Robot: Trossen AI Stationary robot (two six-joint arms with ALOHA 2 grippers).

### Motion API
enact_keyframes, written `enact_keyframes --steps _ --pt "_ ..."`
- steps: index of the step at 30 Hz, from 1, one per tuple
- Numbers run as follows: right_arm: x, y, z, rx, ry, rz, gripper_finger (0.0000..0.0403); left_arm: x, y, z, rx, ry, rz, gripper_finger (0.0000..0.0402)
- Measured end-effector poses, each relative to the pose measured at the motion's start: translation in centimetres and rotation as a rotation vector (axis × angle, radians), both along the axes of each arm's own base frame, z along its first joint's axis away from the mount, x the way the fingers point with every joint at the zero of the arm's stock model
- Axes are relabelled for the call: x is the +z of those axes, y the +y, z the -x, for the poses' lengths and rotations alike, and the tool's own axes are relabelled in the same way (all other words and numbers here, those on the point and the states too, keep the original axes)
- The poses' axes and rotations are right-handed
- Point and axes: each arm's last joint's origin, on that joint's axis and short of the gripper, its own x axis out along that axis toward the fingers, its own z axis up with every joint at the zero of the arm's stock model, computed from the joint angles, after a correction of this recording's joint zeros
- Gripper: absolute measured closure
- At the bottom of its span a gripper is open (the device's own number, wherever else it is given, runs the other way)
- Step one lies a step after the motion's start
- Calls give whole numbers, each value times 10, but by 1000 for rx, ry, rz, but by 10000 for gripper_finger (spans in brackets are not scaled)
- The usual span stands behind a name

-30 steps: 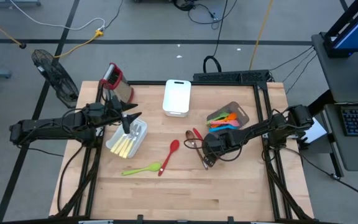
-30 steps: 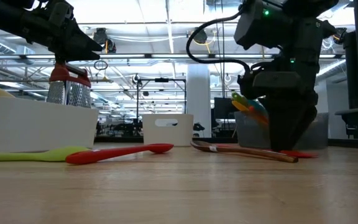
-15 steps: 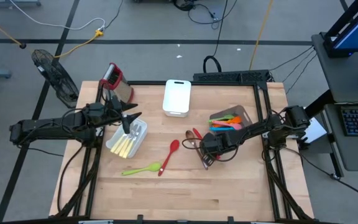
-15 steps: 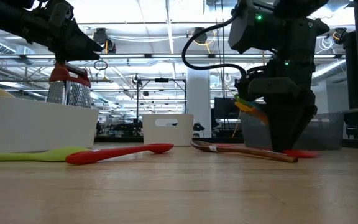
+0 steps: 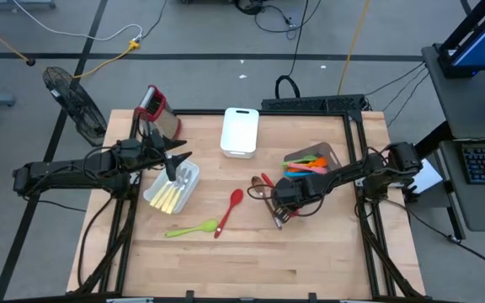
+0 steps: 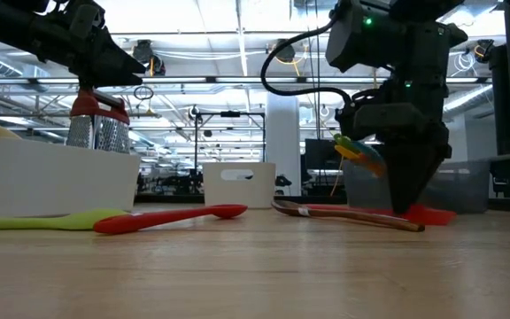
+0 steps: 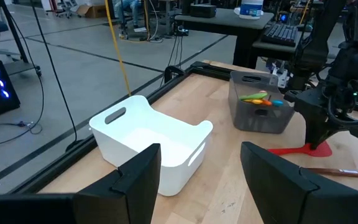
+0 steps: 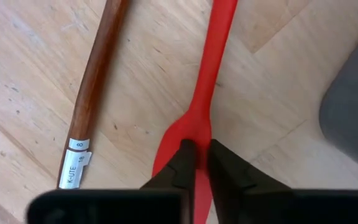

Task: Pick & Place Kitchen Items
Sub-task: Put the red spatula into the black bin

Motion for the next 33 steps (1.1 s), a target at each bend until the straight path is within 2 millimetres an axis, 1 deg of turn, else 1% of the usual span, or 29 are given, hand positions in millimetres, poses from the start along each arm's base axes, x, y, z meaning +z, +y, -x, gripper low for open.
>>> enact_keyframes --steps 2,10,14,23,27,29,33 --pt "1 0 0 5 -5 -3 393 0 0 0 0 0 0 174" --pt "4 1 -1 5 -26 -27 398 0 0 0 0 0 0 174" --pt "9 2 -6 19 -50 -35 398 0 0 0 0 -1 1 174" --pt "31 2 -27 72 -133 -57 400 0 0 0 0 -2 2 174" --pt "44 2 -29 73 -177 -79 401 0 0 0 0 -2 2 174" --pt "54 4 -30 81 -228 -128 402 0 0 0 0 -2 2 174" --pt "64 7 -27 82 -257 -162 401 0 0 0 0 -2 2 174"
